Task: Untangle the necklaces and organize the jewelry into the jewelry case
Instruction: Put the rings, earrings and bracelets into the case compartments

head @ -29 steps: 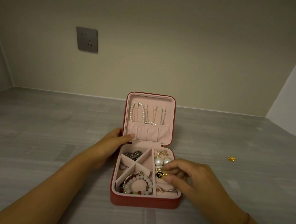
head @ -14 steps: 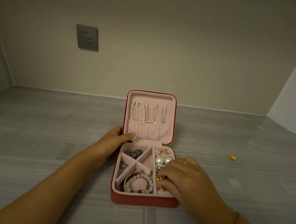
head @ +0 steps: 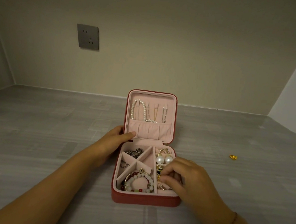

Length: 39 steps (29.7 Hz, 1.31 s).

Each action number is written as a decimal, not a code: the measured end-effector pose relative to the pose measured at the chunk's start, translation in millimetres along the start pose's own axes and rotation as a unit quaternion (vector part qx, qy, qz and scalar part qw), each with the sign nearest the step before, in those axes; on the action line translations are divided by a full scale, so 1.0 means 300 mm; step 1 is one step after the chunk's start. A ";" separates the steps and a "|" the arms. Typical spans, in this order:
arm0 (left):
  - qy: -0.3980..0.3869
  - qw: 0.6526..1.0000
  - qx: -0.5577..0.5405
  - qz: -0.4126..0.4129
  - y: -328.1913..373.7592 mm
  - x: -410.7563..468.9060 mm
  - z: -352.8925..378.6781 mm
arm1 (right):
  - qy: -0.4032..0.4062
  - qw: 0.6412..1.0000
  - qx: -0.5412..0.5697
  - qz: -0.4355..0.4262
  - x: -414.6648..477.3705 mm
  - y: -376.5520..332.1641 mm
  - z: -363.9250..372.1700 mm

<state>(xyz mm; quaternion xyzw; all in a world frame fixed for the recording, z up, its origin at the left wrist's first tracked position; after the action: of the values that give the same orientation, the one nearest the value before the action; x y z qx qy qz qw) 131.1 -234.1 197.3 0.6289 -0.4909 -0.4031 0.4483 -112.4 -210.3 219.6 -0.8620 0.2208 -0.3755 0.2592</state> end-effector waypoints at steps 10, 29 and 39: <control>-0.004 1.000 0.008 0.002 0.003 -0.004 0.002 | -0.052 0.987 0.080 0.127 0.018 -0.024 -0.050; 0.001 1.000 0.013 -0.002 0.005 -0.006 0.000 | -0.068 0.985 0.067 0.147 0.044 -0.044 -0.042; -0.001 1.000 0.008 -0.002 0.003 -0.011 -0.003 | -0.046 0.983 0.117 0.133 0.015 -0.041 -0.017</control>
<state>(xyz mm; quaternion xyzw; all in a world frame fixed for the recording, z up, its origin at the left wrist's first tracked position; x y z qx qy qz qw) 131.0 -230.8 198.6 0.6327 -0.4935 -0.4007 0.4421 -111.2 -204.8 232.4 -0.8051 0.2761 -0.3209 0.4154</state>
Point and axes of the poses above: each hand's wrist, its own x-axis towards the middle knuckle, its own z-axis out of the palm, y = z × x, the point moved 2 cm from there along x, towards the middle knuckle, and after that the axes turned 15 degrees about x, right-handed, at the moved point
